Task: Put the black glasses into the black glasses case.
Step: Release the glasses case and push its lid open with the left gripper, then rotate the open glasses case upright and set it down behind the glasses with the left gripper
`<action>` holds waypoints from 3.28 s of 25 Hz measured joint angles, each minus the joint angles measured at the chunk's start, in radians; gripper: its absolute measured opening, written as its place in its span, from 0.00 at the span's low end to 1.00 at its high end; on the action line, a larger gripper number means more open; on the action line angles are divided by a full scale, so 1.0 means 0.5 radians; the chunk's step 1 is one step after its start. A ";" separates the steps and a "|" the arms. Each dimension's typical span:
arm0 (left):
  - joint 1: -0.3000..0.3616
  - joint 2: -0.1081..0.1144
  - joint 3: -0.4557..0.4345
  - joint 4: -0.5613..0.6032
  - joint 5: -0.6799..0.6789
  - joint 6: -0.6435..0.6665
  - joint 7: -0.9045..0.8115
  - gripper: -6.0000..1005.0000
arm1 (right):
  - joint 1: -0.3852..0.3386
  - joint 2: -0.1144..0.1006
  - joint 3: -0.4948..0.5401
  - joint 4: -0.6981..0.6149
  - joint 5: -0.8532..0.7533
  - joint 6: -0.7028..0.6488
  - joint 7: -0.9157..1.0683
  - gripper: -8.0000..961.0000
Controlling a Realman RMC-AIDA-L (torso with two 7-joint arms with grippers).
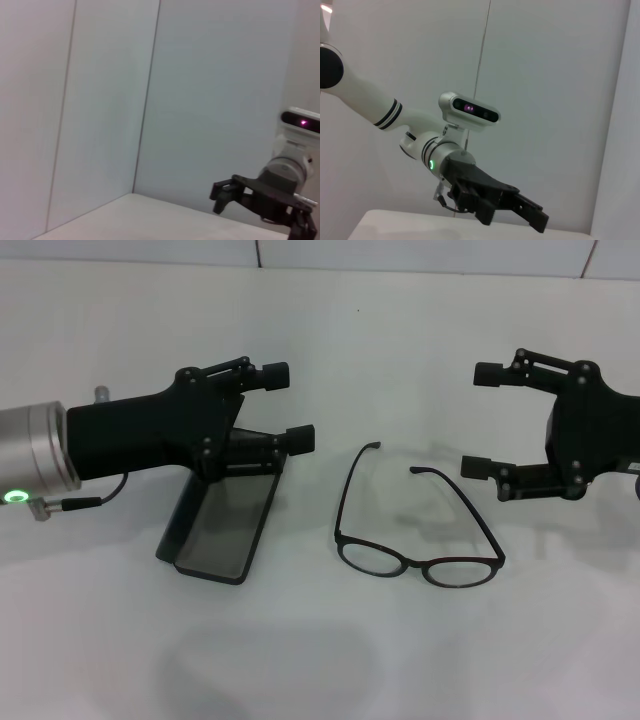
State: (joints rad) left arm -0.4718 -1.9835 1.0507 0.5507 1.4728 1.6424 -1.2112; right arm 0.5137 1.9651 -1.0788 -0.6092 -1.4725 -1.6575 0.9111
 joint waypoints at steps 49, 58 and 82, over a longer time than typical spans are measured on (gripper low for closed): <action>0.149 -0.212 0.228 1.292 1.611 -0.651 -2.075 0.70 | -0.043 0.018 -0.010 -0.046 0.000 0.077 -0.033 0.92; 0.096 -0.197 0.230 1.336 1.628 -0.636 -2.077 0.41 | -0.059 0.015 -0.024 -0.123 -0.320 -0.063 -0.049 0.92; -0.960 -0.213 1.040 0.531 1.935 -1.601 -1.439 0.21 | -0.189 0.100 -0.068 -0.069 -0.413 -0.194 -0.286 0.91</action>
State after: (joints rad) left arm -0.9516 -2.0900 1.5709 0.8164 2.4402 0.8418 -1.9306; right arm 0.4191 2.0153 -1.1126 -0.6439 -1.6788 -1.7545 0.7680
